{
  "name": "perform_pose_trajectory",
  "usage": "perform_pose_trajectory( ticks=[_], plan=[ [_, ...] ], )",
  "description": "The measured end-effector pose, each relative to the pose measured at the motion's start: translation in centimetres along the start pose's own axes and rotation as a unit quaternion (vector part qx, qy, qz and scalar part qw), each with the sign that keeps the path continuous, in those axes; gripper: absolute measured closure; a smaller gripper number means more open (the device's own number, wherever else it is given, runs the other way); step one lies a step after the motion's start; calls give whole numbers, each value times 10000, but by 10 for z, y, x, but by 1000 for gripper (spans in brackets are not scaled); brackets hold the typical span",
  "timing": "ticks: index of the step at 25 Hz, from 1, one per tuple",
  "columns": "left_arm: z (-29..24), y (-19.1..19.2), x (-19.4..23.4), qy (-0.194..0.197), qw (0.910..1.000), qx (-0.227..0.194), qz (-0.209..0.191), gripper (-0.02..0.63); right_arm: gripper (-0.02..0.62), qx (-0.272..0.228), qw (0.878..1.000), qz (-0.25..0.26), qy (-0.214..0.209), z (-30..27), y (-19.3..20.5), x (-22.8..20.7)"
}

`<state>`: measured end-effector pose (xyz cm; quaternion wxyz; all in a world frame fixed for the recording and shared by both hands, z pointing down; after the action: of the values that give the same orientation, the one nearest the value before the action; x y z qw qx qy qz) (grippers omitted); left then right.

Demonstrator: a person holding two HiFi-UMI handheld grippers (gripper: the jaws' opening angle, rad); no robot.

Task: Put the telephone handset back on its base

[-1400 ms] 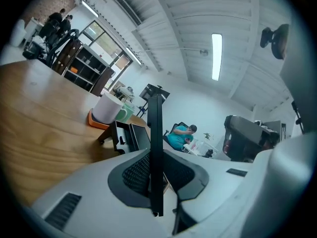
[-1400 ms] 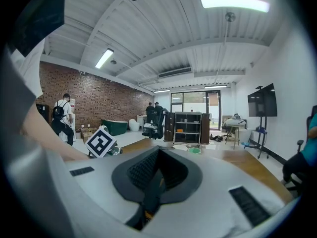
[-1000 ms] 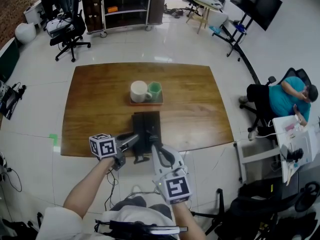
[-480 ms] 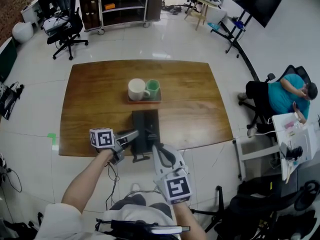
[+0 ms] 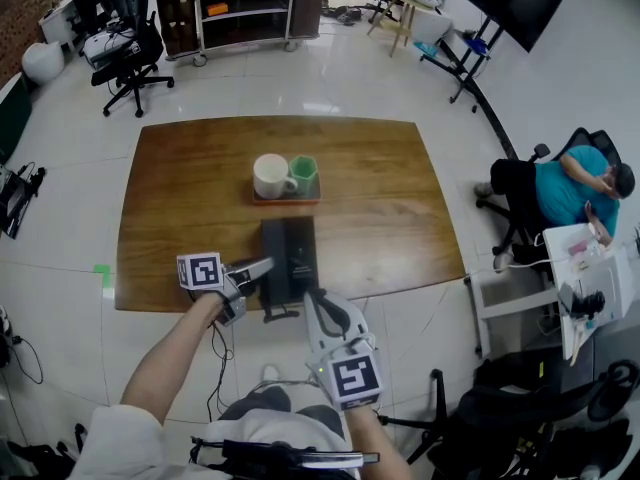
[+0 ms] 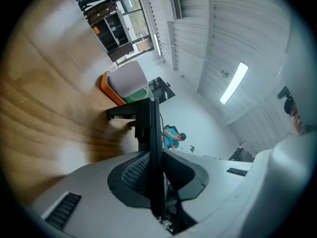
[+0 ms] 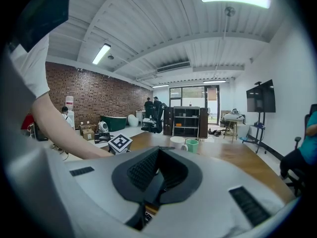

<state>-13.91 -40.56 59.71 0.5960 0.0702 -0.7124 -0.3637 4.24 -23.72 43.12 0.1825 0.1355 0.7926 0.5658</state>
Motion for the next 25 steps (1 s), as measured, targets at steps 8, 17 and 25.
perform_pose_trajectory(
  ticks=[8,17,25],
  plan=[
    [1,0,1,-60,9998,58,170,537,595,34,9998,136,-115,-1,2,1],
    [1,-1,-1,-251,9997,-37,6,483,595,-5,9999,60,-133,1,2,6],
    [5,-2,-2,-437,9989,-181,-52,483,595,-4,9998,96,-158,4,4,5]
  ],
)
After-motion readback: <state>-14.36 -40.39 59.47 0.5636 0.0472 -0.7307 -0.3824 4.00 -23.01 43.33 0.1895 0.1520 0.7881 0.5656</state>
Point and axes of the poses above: the fingertips, and each gripper's own axes: z backward along the fingers, x to its left, y out of its underside, the point moved 9 cm from there along z, backward along the fingers, and after that the axes turned 9 degrees about -z, right-handed, at the moved point
